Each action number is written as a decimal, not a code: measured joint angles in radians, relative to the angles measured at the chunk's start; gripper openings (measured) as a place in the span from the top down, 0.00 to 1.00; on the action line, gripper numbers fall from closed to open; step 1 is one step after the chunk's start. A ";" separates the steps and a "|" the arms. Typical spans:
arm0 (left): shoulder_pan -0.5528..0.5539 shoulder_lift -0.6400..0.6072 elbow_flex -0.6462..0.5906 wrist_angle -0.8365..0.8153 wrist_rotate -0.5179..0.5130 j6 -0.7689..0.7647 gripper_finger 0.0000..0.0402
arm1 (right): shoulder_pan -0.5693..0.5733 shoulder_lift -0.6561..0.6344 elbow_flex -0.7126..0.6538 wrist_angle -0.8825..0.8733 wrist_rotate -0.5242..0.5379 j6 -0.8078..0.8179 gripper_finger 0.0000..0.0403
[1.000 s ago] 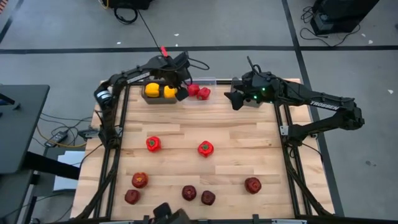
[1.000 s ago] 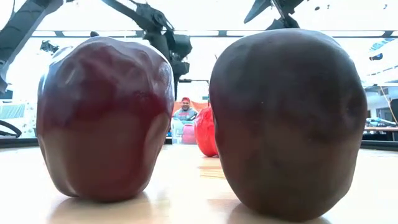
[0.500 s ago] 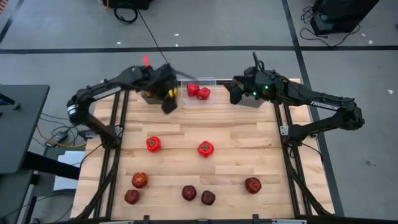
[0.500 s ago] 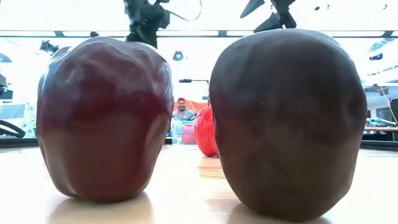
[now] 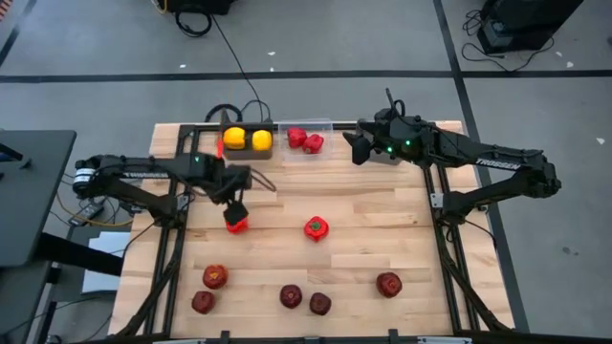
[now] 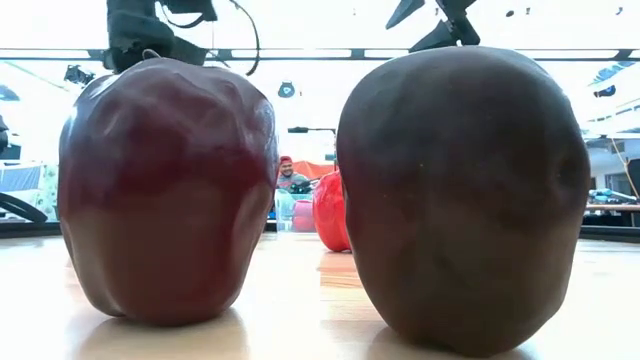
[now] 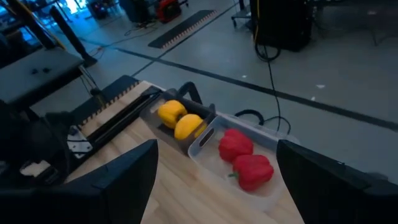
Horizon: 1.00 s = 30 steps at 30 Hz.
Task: Sort produce into baskets
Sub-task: Put the left red bell pepper into the transparent bin
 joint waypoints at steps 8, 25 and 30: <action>-0.077 0.000 -0.144 0.140 0.070 -0.089 0.04 | 0.029 0.000 -0.035 0.004 -0.047 0.068 0.16; -0.092 0.015 -0.320 0.323 -0.006 -0.080 0.19 | 0.082 0.001 -0.060 0.087 -0.059 0.105 0.16; -0.054 0.020 -0.293 0.332 -0.025 -0.032 0.23 | 0.084 0.001 -0.060 0.087 -0.061 0.106 0.16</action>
